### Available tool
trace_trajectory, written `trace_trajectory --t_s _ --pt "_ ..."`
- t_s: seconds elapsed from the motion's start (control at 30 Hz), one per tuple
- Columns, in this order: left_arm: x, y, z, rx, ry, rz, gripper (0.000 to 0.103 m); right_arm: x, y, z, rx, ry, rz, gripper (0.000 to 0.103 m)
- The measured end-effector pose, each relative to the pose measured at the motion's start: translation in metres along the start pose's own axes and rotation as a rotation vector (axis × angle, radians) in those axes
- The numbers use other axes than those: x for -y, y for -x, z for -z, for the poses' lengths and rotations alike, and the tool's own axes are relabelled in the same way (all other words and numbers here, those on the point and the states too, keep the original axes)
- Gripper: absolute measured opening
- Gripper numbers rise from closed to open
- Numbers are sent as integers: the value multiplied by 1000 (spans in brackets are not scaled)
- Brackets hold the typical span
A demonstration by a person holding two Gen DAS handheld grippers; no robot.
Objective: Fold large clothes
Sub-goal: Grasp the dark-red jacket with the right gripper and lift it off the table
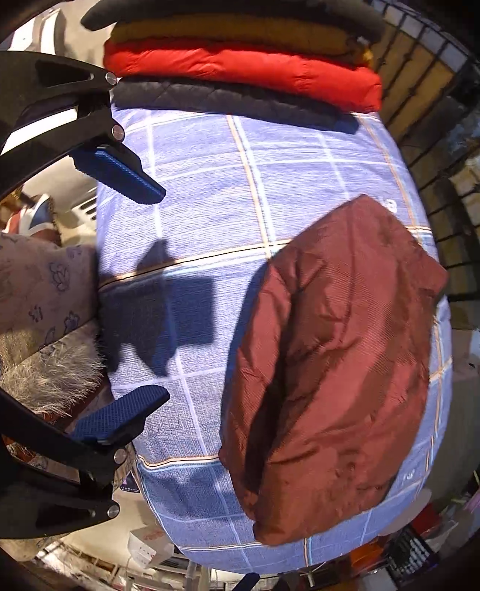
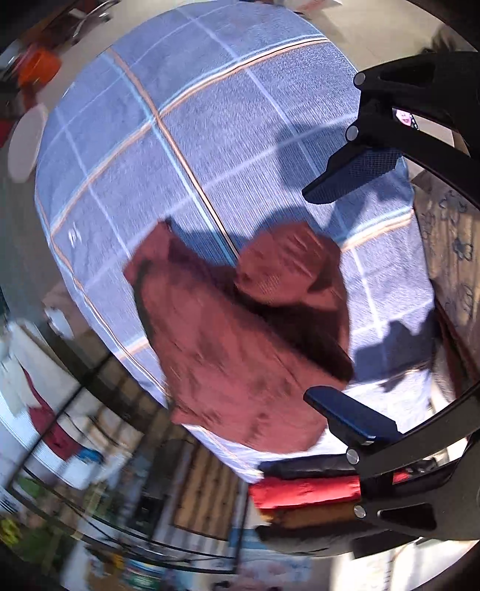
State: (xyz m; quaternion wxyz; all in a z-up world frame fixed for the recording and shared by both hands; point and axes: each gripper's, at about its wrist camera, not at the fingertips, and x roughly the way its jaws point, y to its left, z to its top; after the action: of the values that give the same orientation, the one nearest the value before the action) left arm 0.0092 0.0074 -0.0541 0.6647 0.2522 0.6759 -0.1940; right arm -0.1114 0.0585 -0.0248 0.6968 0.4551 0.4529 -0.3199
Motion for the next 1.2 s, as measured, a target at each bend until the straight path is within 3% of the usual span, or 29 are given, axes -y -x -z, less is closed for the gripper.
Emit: trace_trajectory --t_s 0.2,0.33,0.53,0.6,0.67,0.7,0.73,0.8,0.83,0.97,1.03,1.13,1.2 --pt "0 0 -5 -14 19 -48 97 65 -41 -21 -78 -181 -16 97" --pt "3 4 -10 -1 13 -67 96 77 -88 -20 -173 -202 -33 97" --pt "-1 6 -11 11 28 -88 96 57 -152 -30 -250 -208 -198 97" --pt "-3 6 -9 4 40 -86 96 54 -169 -34 -299 -282 -305 97" --pt "-6 6 -8 10 57 -80 96 46 -180 -40 -319 -302 -426 90" --pt "-9 6 -8 13 68 -76 96 39 -181 -45 -314 -289 -446 77" --pt "-11 8 -8 19 76 -74 96 27 -177 -51 -298 -255 -453 55" --pt "-19 15 -9 56 105 -66 94 -5 -163 -60 -255 -160 -446 35" --pt "-24 20 -10 81 123 -60 92 -33 -150 -65 -224 -65 -436 31" --pt "-60 62 -20 234 236 -52 86 -154 -83 -57 -119 310 -536 24" --pt "-86 98 -24 347 299 -79 86 -214 -53 -30 -115 511 -609 22" --pt "-115 149 -24 501 367 -124 89 -290 -37 51 -223 837 -639 22" --pt "-130 177 -23 572 386 -171 97 -306 -53 108 -339 982 -613 22"
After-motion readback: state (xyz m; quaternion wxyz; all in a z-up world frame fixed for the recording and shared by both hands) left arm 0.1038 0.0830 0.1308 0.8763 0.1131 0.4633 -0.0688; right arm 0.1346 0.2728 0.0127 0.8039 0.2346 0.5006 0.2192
